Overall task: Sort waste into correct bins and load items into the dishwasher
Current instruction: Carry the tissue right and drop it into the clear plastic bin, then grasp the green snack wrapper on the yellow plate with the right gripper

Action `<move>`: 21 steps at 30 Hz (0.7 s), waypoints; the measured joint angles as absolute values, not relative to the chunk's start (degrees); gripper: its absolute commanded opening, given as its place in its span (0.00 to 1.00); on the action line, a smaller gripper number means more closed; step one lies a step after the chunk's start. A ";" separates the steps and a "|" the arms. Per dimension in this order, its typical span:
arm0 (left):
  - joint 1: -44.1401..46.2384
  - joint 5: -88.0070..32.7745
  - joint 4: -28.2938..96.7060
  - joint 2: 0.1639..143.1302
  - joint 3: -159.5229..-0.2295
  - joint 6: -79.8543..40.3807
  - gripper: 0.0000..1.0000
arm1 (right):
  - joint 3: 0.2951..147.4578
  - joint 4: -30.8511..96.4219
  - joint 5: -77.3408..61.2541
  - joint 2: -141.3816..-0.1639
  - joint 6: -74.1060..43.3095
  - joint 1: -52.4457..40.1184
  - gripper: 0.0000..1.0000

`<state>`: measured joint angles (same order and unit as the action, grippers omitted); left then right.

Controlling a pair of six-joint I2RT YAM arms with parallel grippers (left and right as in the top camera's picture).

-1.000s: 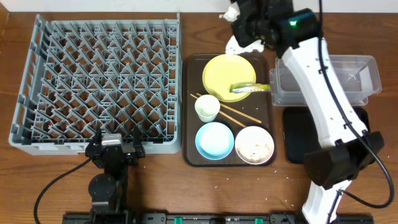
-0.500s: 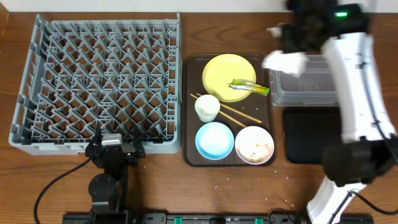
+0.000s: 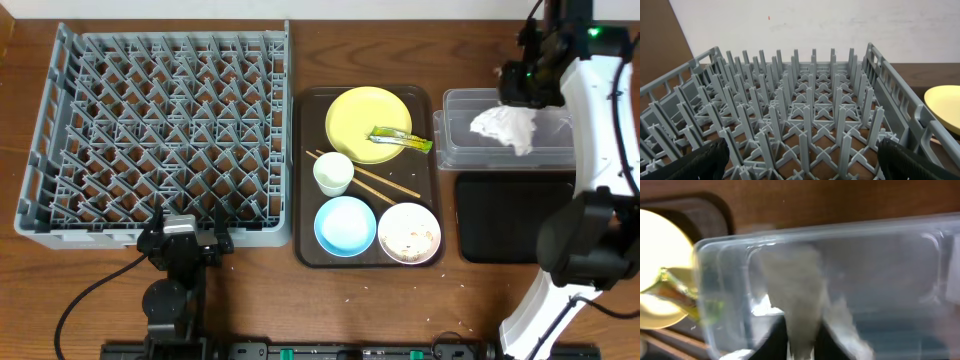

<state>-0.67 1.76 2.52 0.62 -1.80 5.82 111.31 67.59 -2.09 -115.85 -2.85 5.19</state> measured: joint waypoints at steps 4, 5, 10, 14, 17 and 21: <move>-0.67 1.76 2.52 0.62 -1.80 5.82 0.95 | 109.80 64.45 -2.02 -116.64 -2.28 5.45 0.53; -0.67 1.76 2.52 0.62 -1.80 5.82 0.95 | 109.78 64.16 -1.85 -116.64 -1.87 5.50 0.55; -0.67 1.78 2.52 0.62 -1.80 5.82 0.96 | 110.59 65.12 -2.52 -116.51 -0.56 4.89 0.59; -0.67 1.76 2.52 0.62 -1.80 5.85 0.95 | 113.36 65.04 -7.46 -115.61 0.69 2.04 0.64; -0.67 1.78 2.52 0.62 -1.80 5.82 0.95 | 114.58 63.70 -10.94 -113.47 3.68 -2.20 0.70; -0.67 1.78 2.52 0.62 -1.80 5.85 0.95 | 115.68 63.44 -12.14 -111.77 12.12 -10.31 0.74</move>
